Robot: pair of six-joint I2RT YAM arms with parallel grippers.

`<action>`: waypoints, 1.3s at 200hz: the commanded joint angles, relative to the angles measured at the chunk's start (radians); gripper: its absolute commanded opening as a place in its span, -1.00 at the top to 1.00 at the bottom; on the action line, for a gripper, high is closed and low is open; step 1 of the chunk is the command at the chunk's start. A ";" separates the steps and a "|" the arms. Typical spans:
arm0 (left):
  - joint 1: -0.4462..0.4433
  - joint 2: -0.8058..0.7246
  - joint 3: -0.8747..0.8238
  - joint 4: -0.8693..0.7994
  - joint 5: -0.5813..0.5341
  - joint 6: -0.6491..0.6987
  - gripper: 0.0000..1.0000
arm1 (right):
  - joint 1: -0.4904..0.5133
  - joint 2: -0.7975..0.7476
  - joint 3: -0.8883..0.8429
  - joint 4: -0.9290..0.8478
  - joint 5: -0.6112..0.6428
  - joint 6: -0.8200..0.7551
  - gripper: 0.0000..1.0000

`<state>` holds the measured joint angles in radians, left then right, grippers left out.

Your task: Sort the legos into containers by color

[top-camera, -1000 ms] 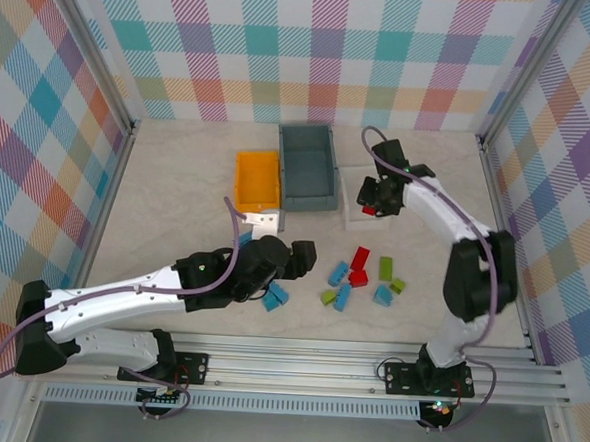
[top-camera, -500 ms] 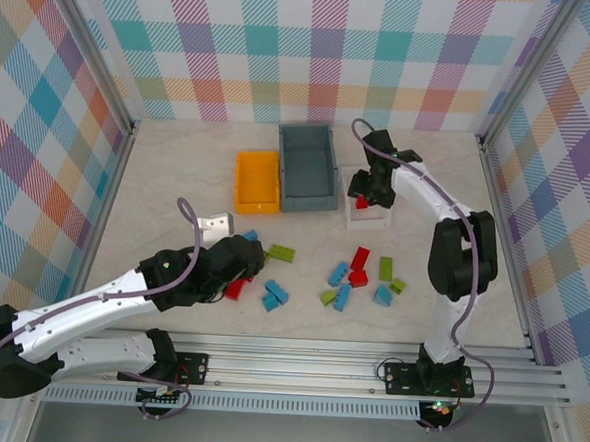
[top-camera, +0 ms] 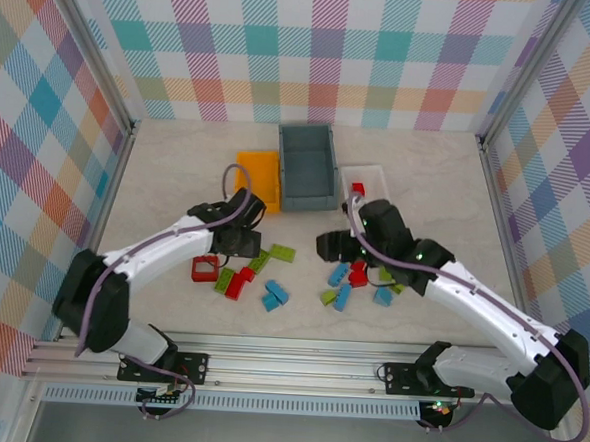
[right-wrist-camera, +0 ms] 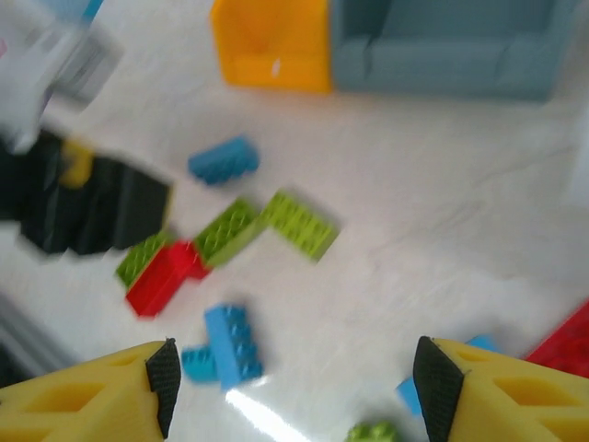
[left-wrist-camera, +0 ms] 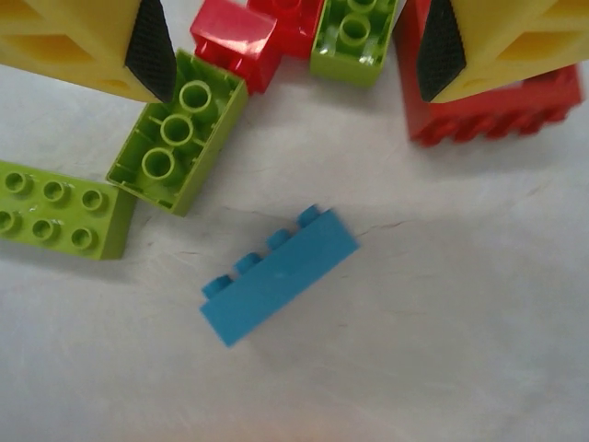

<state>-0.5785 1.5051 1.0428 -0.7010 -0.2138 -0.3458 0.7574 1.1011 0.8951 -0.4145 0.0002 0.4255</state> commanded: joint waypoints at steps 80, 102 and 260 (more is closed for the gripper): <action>0.073 0.296 0.142 0.117 0.008 0.334 -0.29 | 0.062 -0.103 -0.074 0.057 -0.055 0.077 -0.45; 0.078 0.316 0.136 0.126 0.019 0.320 0.09 | 0.062 -0.089 -0.068 0.057 -0.051 0.084 -0.43; 0.183 0.458 0.683 0.006 0.038 0.117 0.50 | 0.062 0.017 0.013 0.358 0.117 0.112 -0.41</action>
<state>-0.4339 1.8446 1.6417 -0.6151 -0.1867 -0.1860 0.8131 1.0985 0.8406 -0.1722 0.0811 0.5461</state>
